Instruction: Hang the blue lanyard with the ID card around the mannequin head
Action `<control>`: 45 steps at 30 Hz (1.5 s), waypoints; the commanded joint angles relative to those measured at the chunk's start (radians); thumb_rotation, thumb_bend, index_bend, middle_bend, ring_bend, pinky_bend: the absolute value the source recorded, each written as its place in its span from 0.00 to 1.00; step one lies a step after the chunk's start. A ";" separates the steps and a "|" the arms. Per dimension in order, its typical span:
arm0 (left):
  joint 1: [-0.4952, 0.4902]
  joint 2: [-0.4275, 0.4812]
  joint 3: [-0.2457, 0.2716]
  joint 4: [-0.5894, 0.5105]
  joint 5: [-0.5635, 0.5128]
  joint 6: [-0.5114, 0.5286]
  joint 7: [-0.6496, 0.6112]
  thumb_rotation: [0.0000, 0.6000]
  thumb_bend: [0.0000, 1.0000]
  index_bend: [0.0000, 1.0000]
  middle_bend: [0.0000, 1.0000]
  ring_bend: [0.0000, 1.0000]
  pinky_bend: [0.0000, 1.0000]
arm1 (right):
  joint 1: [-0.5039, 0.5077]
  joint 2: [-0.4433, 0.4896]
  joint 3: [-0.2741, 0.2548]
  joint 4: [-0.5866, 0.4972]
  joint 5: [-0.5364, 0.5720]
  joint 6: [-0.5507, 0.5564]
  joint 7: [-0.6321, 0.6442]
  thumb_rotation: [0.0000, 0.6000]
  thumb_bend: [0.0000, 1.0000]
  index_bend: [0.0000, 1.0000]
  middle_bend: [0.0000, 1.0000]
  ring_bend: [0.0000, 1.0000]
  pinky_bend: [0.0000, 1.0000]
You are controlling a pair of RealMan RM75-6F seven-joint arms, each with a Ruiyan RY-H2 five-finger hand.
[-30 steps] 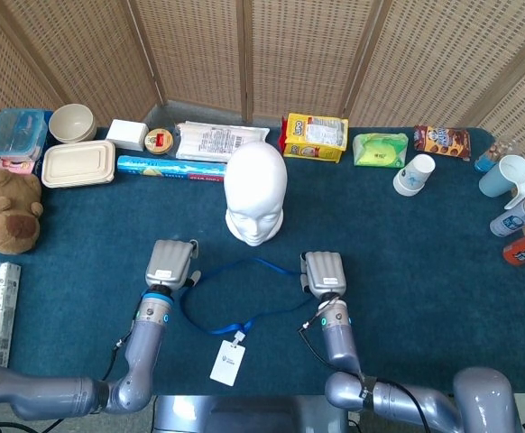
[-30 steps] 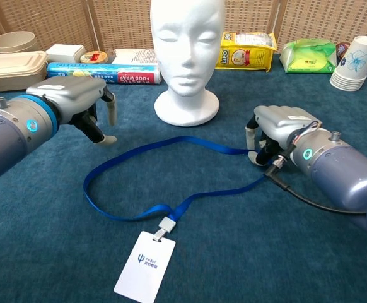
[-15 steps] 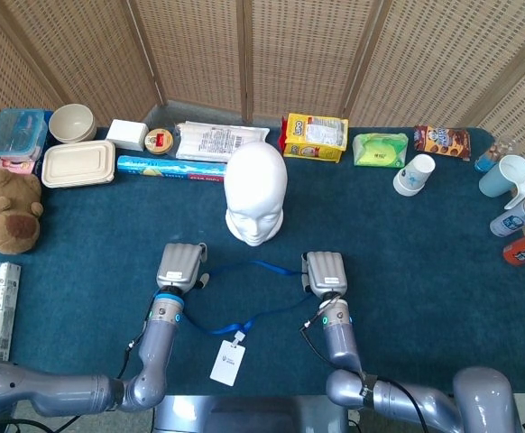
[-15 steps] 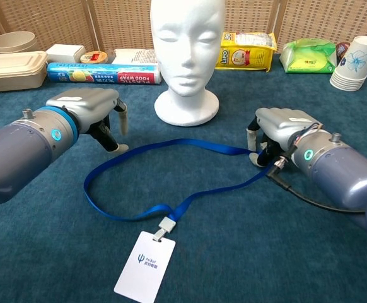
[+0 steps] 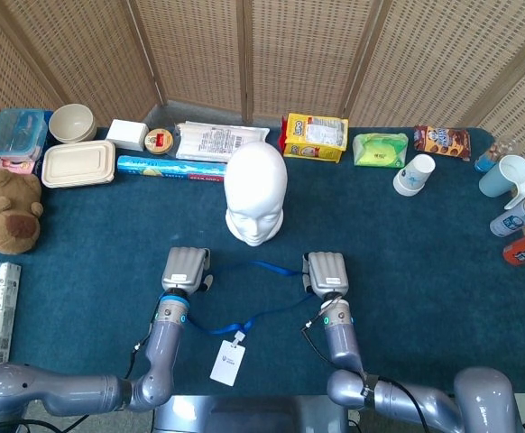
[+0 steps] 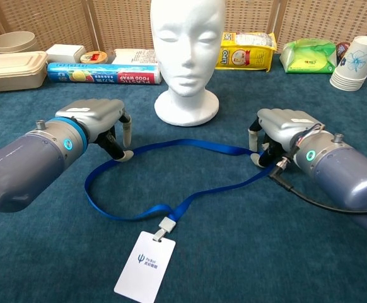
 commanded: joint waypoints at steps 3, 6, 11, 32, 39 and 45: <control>-0.001 -0.004 0.000 0.005 -0.006 -0.001 0.002 0.88 0.34 0.53 1.00 1.00 1.00 | 0.000 0.000 -0.001 0.001 0.000 0.001 0.000 1.00 0.49 0.60 0.95 1.00 1.00; 0.000 -0.007 0.000 0.010 -0.010 -0.003 0.002 0.88 0.34 0.53 1.00 1.00 1.00 | -0.001 0.002 -0.001 0.000 0.001 0.002 0.000 1.00 0.49 0.60 0.95 1.00 1.00; -0.001 -0.012 0.001 0.017 -0.016 -0.007 0.002 0.89 0.34 0.53 1.00 1.00 1.00 | -0.003 0.005 -0.001 -0.002 0.002 0.003 0.002 1.00 0.49 0.60 0.95 1.00 1.00; -0.002 -0.020 -0.007 0.044 -0.053 -0.016 0.013 0.89 0.41 0.61 1.00 1.00 1.00 | -0.002 0.003 -0.002 0.005 0.008 0.001 0.000 1.00 0.49 0.61 0.95 1.00 1.00; -0.003 -0.026 -0.005 0.062 -0.051 -0.021 0.008 0.89 0.44 0.65 1.00 1.00 1.00 | -0.004 0.005 -0.002 0.003 0.008 0.006 0.001 1.00 0.49 0.61 0.96 1.00 1.00; 0.002 -0.023 -0.003 0.066 -0.043 -0.023 -0.004 0.91 0.44 0.66 1.00 1.00 1.00 | -0.007 0.010 0.001 -0.009 -0.001 0.013 0.008 1.00 0.49 0.63 0.96 1.00 1.00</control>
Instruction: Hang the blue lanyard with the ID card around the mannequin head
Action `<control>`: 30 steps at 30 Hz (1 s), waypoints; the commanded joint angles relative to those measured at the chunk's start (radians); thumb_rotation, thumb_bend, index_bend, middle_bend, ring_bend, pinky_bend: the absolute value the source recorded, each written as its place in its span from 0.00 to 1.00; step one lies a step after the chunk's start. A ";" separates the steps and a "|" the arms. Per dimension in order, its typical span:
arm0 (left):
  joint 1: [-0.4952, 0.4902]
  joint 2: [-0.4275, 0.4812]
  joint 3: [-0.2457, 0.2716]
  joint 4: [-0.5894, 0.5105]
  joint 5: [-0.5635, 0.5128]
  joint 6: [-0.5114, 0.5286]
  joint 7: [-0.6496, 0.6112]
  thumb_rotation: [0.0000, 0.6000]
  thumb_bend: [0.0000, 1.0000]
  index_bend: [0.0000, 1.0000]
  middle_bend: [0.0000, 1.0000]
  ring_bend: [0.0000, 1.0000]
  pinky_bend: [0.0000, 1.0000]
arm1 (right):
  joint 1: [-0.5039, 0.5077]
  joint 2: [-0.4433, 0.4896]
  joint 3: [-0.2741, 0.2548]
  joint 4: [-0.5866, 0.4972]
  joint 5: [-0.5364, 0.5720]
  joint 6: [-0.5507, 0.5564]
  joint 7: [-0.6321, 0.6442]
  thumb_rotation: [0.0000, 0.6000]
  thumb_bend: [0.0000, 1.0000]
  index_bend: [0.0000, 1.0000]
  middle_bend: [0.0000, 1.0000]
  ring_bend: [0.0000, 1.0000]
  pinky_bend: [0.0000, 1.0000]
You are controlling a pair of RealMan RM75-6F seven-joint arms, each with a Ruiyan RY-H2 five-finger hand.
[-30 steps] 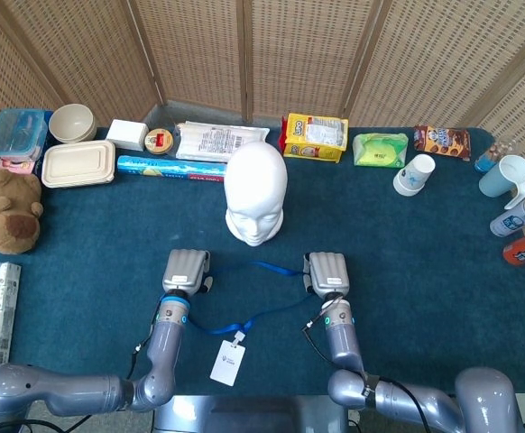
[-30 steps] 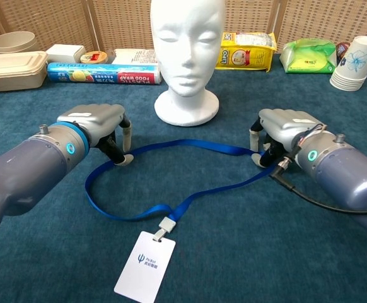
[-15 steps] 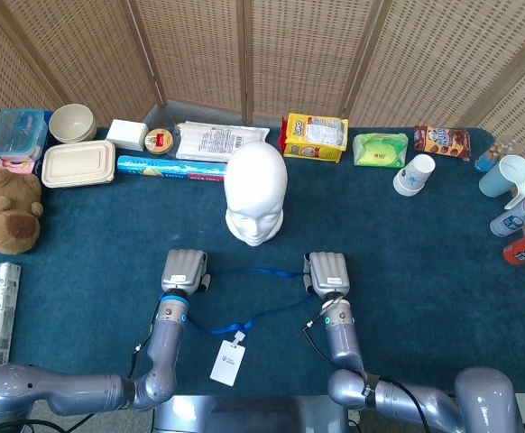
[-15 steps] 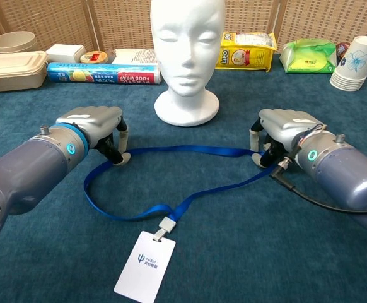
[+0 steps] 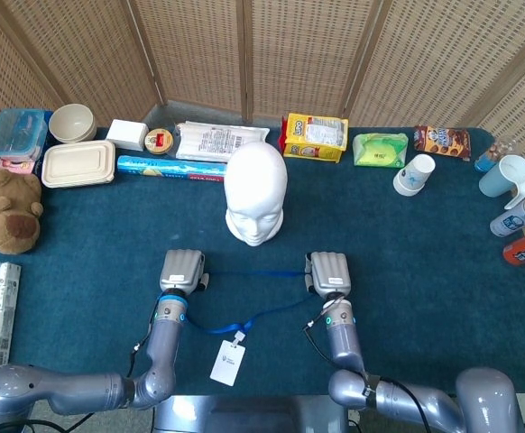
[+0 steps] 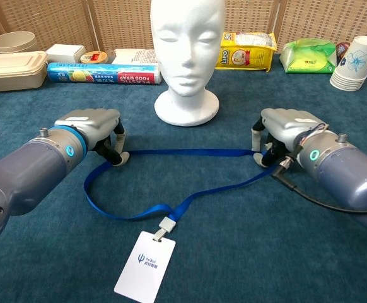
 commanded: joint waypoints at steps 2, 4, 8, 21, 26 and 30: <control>0.007 0.008 0.003 -0.007 0.013 0.002 -0.014 0.91 0.44 0.66 1.00 1.00 1.00 | -0.004 0.005 0.003 -0.016 -0.006 0.004 0.011 1.00 0.49 0.63 0.96 1.00 1.00; 0.013 0.016 0.006 -0.012 0.023 0.004 -0.025 0.91 0.44 0.66 1.00 1.00 1.00 | -0.007 0.012 0.002 -0.030 -0.015 0.008 0.017 1.00 0.49 0.63 0.96 1.00 1.00; 0.027 0.037 0.010 -0.024 0.044 0.005 -0.051 0.92 0.44 0.66 1.00 1.00 1.00 | -0.016 0.032 0.002 -0.081 -0.039 0.021 0.036 1.00 0.49 0.63 0.97 1.00 1.00; 0.095 0.170 0.012 -0.189 0.225 0.066 -0.205 0.91 0.44 0.66 1.00 1.00 1.00 | -0.057 0.173 0.000 -0.353 -0.150 0.027 0.152 1.00 0.49 0.64 0.97 1.00 1.00; 0.130 0.236 0.019 -0.272 0.317 0.100 -0.274 0.92 0.44 0.67 1.00 1.00 1.00 | -0.067 0.235 -0.003 -0.456 -0.192 0.025 0.185 1.00 0.49 0.64 0.98 1.00 1.00; 0.152 0.282 0.023 -0.331 0.376 0.124 -0.309 0.92 0.44 0.67 1.00 1.00 1.00 | -0.070 0.279 0.001 -0.525 -0.206 0.001 0.223 1.00 0.49 0.64 0.98 1.00 1.00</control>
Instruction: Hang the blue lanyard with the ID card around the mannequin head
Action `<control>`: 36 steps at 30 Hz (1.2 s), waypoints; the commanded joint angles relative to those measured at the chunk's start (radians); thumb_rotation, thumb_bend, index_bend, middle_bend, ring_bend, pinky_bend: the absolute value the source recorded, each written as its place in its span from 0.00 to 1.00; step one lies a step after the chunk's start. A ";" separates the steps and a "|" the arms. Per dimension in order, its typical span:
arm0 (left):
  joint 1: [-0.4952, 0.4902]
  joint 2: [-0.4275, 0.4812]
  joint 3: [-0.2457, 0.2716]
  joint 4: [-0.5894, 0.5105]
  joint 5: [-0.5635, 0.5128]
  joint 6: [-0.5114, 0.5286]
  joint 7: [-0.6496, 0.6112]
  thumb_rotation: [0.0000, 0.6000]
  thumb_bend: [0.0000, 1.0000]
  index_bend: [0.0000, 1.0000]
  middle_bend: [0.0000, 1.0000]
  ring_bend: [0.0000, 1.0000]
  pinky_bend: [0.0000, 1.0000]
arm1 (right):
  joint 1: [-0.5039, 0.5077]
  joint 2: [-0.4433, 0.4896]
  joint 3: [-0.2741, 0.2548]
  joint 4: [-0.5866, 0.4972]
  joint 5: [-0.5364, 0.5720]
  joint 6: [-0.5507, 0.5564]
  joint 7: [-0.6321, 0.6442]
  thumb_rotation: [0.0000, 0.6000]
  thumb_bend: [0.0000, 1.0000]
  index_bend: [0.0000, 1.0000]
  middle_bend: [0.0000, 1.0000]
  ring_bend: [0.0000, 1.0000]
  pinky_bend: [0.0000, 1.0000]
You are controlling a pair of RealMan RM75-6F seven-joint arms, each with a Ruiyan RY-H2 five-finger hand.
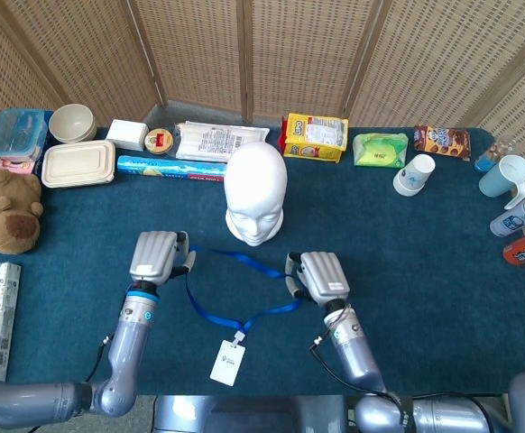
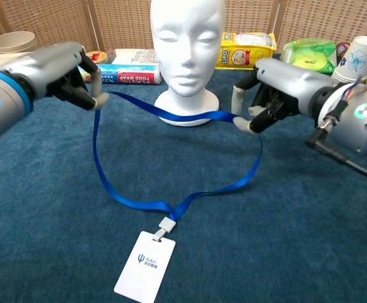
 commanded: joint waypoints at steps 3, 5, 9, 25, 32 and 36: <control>0.037 0.074 0.014 -0.089 0.118 0.064 -0.035 0.91 0.44 0.67 1.00 1.00 1.00 | -0.001 0.082 0.002 -0.102 -0.037 -0.035 0.042 1.00 0.49 0.64 0.98 1.00 1.00; 0.047 0.094 0.018 -0.118 0.151 0.080 -0.041 0.92 0.44 0.67 1.00 1.00 1.00 | -0.001 0.101 0.004 -0.133 -0.048 -0.036 0.053 1.00 0.49 0.64 0.98 1.00 1.00; 0.062 0.137 0.006 -0.173 0.202 0.108 -0.054 0.92 0.44 0.67 1.00 1.00 1.00 | 0.000 0.146 0.018 -0.193 -0.068 -0.046 0.089 1.00 0.49 0.65 0.98 1.00 1.00; 0.043 0.297 -0.124 -0.337 0.187 0.071 -0.091 0.93 0.44 0.67 1.00 1.00 1.00 | -0.015 0.354 0.133 -0.345 -0.084 -0.053 0.277 1.00 0.49 0.65 0.98 1.00 1.00; 0.006 0.331 -0.195 -0.361 0.150 0.059 -0.090 0.94 0.44 0.67 1.00 1.00 1.00 | 0.006 0.409 0.187 -0.349 -0.041 -0.057 0.320 1.00 0.49 0.65 0.98 1.00 1.00; -0.021 0.346 -0.231 -0.358 0.099 0.041 -0.089 0.94 0.44 0.67 1.00 1.00 1.00 | 0.030 0.435 0.220 -0.332 0.006 -0.064 0.345 1.00 0.49 0.66 0.98 1.00 1.00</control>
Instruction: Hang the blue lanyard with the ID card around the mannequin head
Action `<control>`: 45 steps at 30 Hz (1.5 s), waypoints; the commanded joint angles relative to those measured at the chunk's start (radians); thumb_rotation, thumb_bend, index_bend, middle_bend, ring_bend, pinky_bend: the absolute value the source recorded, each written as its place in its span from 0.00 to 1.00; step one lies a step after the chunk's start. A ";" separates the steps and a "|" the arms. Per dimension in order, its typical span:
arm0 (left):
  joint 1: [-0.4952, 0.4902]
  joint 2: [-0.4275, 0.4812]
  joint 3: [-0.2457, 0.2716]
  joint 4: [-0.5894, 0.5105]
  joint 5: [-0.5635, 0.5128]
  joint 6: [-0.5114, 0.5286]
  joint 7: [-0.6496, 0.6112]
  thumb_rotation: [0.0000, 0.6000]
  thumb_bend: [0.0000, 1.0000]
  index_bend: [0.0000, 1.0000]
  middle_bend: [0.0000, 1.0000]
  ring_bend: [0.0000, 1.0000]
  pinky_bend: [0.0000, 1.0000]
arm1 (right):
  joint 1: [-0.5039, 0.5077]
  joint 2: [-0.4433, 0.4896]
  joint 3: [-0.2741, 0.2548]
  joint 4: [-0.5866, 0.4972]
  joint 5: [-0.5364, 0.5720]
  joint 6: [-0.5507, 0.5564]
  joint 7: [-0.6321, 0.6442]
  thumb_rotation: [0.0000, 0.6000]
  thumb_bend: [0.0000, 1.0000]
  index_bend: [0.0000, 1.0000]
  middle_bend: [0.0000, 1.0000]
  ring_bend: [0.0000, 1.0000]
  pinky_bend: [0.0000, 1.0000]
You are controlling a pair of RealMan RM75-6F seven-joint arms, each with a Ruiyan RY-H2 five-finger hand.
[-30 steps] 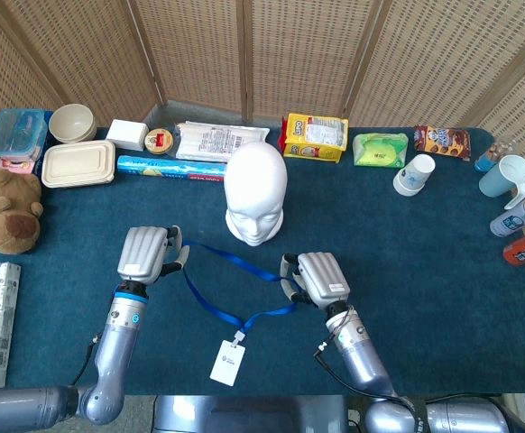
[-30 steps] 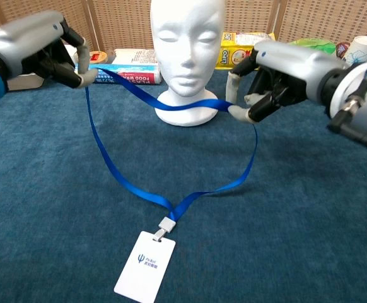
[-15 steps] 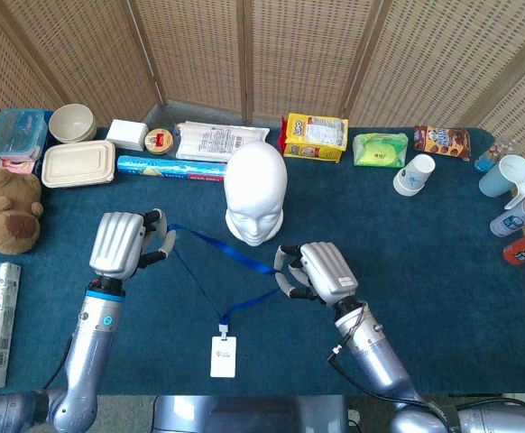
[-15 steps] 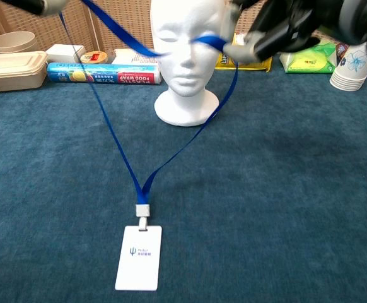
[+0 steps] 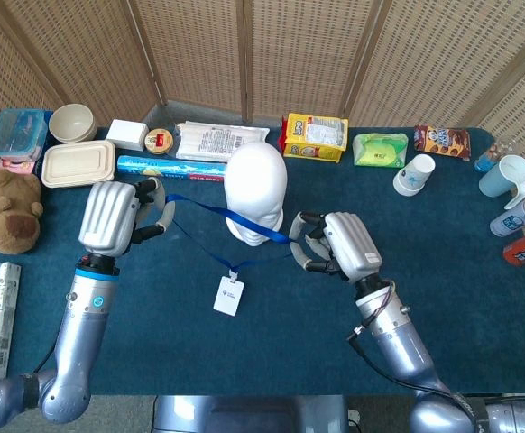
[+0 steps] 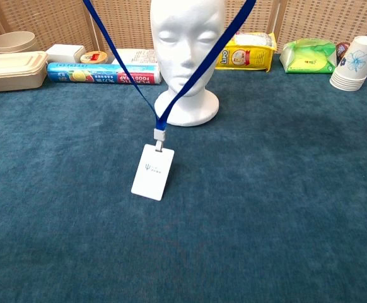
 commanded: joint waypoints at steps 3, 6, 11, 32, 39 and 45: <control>-0.038 0.018 -0.043 0.015 -0.070 -0.027 -0.006 0.95 0.44 0.67 1.00 1.00 1.00 | 0.034 0.031 0.045 0.029 0.068 -0.010 0.040 1.00 0.49 0.66 0.98 1.00 1.00; -0.055 0.019 -0.055 0.035 -0.104 -0.044 -0.017 0.95 0.44 0.67 1.00 1.00 1.00 | 0.052 0.043 0.060 0.047 0.103 -0.022 0.055 1.00 0.49 0.66 0.98 1.00 1.00; -0.093 0.014 -0.075 0.091 -0.157 -0.078 -0.043 0.95 0.44 0.67 1.00 1.00 1.00 | 0.089 0.063 0.087 0.094 0.175 -0.049 0.079 1.00 0.49 0.66 0.99 1.00 1.00; -0.238 -0.052 -0.108 0.288 -0.305 -0.161 -0.088 0.97 0.44 0.67 1.00 1.00 1.00 | 0.254 0.094 0.115 0.297 0.380 -0.168 0.097 1.00 0.49 0.67 0.99 1.00 1.00; -0.271 -0.075 -0.108 0.351 -0.340 -0.175 -0.092 0.98 0.44 0.68 1.00 1.00 1.00 | 0.294 0.089 0.112 0.370 0.413 -0.204 0.106 1.00 0.49 0.67 0.99 1.00 1.00; -0.295 -0.102 -0.104 0.418 -0.376 -0.201 -0.109 0.98 0.44 0.68 1.00 1.00 1.00 | 0.342 0.081 0.096 0.454 0.442 -0.228 0.081 1.00 0.49 0.67 0.99 1.00 1.00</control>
